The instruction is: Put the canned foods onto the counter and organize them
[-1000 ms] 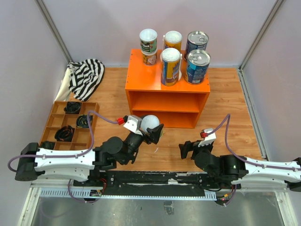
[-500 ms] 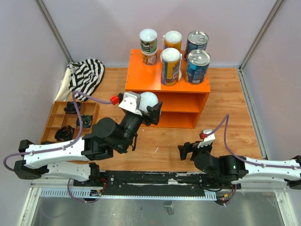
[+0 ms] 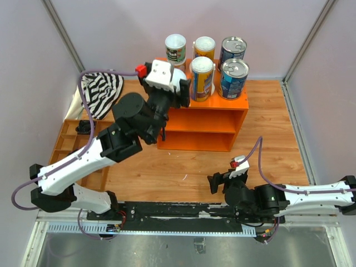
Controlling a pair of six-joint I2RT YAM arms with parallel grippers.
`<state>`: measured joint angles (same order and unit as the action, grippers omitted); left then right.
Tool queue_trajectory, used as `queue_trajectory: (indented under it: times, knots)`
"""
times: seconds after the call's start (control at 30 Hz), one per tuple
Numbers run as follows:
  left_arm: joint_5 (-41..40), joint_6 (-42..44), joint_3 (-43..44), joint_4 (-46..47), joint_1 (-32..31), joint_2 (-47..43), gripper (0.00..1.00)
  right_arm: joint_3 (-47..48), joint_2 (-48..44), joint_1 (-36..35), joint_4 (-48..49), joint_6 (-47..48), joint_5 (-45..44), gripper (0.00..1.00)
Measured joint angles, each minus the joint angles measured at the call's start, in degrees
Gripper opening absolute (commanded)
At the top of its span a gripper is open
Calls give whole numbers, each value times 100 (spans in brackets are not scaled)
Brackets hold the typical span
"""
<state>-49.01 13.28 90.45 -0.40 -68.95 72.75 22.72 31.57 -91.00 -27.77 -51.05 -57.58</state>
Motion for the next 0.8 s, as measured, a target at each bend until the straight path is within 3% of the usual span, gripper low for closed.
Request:
queue_trajectory:
  times: [0.17,0.3,0.8]
  knots:
    - [660,-321,813,-660,835,466,0,61,74,-214,-70,-149,-146,100]
    - [1215,-575,951,-1073,1403,680,0,105,94,-269,-173,-297,-267,100]
    - [2583,-1250,999,-1652,2496,973,0,114,138,-514,-365,-538,-463,100]
